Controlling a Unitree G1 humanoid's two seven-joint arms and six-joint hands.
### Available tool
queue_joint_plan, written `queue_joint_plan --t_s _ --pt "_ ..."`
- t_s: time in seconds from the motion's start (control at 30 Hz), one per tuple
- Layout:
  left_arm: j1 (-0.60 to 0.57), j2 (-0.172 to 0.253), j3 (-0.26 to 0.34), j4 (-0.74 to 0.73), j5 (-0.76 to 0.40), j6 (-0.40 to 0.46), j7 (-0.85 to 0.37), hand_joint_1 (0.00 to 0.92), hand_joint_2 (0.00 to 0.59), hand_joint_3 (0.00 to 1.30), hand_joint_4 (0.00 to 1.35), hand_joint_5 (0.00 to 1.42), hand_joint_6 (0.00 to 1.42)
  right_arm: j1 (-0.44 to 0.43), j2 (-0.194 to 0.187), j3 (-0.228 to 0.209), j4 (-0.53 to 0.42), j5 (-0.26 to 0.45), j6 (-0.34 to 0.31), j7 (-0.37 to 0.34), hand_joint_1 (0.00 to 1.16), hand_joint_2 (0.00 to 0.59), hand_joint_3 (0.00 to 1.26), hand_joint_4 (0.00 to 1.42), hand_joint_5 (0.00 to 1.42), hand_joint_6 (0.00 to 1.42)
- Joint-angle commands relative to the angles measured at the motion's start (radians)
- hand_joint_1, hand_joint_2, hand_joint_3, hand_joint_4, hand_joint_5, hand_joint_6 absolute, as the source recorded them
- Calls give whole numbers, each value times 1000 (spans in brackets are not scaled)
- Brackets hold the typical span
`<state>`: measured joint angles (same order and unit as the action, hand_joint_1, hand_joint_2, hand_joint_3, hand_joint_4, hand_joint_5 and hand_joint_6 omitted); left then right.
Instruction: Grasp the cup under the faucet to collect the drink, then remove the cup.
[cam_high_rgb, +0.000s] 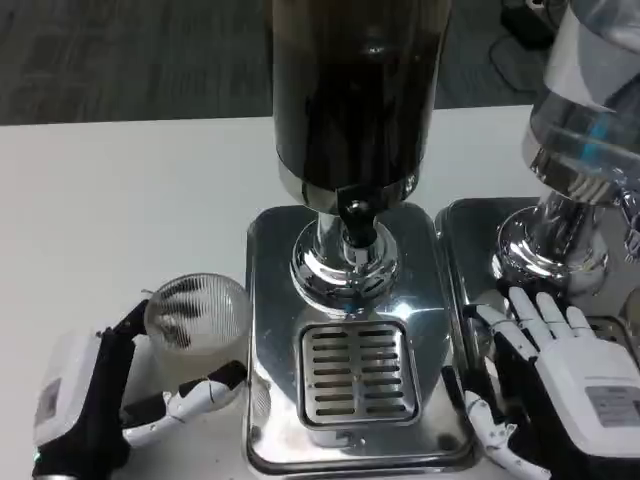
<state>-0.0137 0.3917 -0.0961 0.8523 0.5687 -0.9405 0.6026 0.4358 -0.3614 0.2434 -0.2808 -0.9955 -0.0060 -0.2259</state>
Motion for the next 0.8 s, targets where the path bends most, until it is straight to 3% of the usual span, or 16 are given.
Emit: queue_joint_plan --t_s 0.03,0.27,0.8 --pt "-17 -5 3 -37 -3 -22 34 465 137 359 457 615 469 2 -3 -11 -11 7 1 -4 218 503 175 0 0 2" --pt "-54 -7 -18 -44 6 -37 9 464 138 368 457 616 471 6 10 -11 -16 0 10 -17 218 503 175 0 0 2" --pt "-259 -49 -182 104 76 -59 -9 456 137 372 457 617 472 54 66 -6 -63 -32 60 -47 218 503 175 0 0 2"
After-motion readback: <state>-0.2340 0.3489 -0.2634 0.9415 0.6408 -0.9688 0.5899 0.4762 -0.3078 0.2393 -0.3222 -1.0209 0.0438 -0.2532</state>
